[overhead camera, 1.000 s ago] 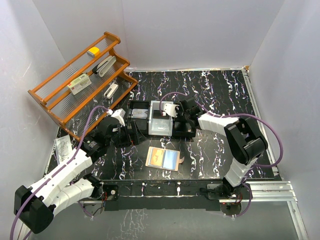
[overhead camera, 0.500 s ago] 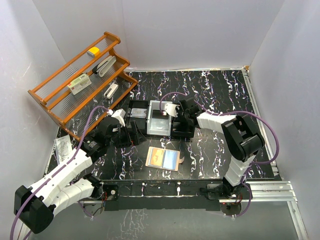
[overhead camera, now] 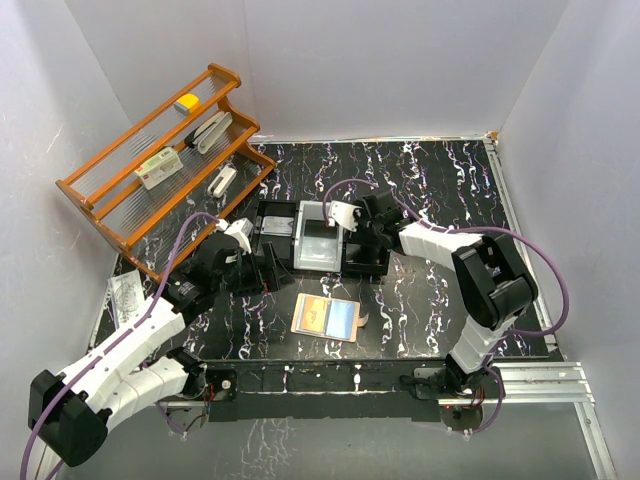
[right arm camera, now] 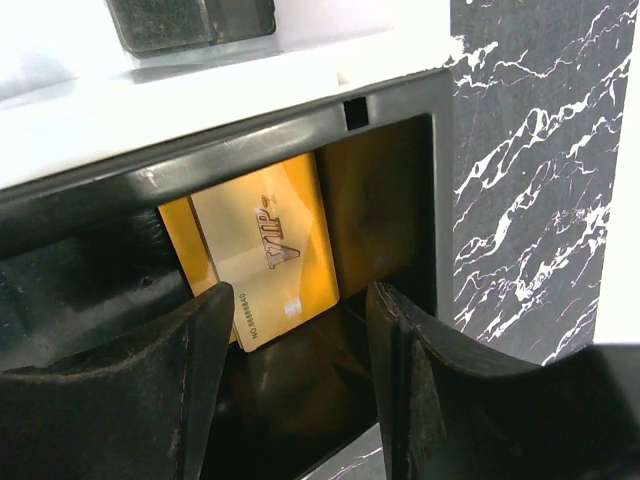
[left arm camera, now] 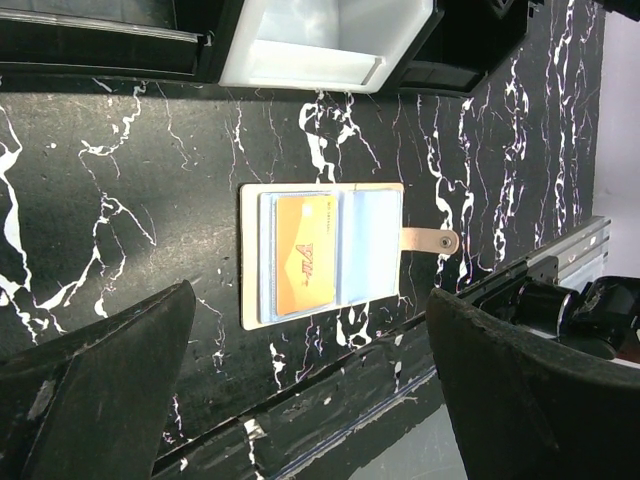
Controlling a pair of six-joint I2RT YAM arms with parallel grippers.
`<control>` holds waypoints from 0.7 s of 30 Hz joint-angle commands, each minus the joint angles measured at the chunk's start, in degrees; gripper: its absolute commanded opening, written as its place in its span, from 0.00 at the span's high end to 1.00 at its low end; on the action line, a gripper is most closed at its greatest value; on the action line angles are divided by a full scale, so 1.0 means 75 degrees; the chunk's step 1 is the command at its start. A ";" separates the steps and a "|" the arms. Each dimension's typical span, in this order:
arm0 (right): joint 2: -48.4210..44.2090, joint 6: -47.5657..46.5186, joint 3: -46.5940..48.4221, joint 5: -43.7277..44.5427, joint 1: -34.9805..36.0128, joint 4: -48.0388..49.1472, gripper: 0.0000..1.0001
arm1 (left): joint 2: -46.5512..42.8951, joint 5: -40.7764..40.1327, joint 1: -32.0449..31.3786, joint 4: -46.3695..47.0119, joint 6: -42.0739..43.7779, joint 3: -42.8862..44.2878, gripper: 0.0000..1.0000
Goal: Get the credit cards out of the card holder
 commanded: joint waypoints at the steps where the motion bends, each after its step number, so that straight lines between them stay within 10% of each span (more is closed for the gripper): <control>1: -0.0521 0.0354 0.0381 -0.0390 -0.0102 0.0169 0.45 | -0.0013 0.0247 0.0022 0.0137 -0.0009 0.0083 0.01; 12: -0.2168 0.2319 -0.0246 -0.0952 -0.0101 0.1394 0.42 | -0.0047 0.0351 0.0015 0.0114 -0.0104 0.0077 0.01; 21: -0.4462 0.7541 -0.1128 0.0011 -0.0106 0.2295 0.11 | 0.0090 0.0367 0.0017 0.0337 -0.0301 -0.0033 0.01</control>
